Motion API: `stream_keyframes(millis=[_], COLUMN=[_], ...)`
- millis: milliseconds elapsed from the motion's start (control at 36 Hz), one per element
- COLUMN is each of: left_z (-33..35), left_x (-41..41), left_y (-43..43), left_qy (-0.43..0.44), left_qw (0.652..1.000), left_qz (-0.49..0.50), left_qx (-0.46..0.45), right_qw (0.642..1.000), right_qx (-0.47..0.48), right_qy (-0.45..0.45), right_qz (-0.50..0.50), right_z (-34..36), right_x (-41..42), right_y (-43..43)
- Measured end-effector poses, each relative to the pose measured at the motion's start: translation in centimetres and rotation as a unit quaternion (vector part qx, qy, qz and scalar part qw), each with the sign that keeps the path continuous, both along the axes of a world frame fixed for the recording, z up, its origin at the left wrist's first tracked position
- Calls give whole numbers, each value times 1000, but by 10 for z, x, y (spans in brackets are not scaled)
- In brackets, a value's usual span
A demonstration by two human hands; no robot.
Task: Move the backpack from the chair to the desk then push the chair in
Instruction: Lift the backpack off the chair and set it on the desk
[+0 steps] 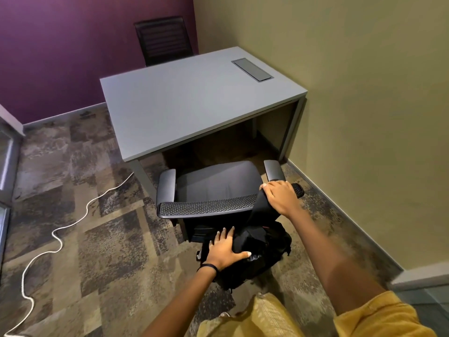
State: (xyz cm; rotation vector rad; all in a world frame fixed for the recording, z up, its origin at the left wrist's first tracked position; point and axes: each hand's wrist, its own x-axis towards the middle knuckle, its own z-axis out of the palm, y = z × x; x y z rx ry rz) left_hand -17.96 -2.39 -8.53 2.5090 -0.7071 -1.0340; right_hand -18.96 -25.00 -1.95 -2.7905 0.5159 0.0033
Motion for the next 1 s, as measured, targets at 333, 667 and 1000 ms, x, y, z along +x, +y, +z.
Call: stream_keyframes(millis=[333, 667, 1000], left_z=[7, 34, 54], left_x=[0, 3, -4], left_y=[-18, -50, -129], left_qy=[-54, -131, -142], left_qw=[998, 987, 975], left_qz=[4, -66, -121], left_qx=[-35, -71, -118], right_qw=[999, 993, 994], right_qx=[35, 14, 13], right_qy=[9, -42, -21], right_qz=[-8, 107, 108], right_z=[-3, 5, -27], right_x=[-4, -36, -116], right_y=[-1, -34, -107])
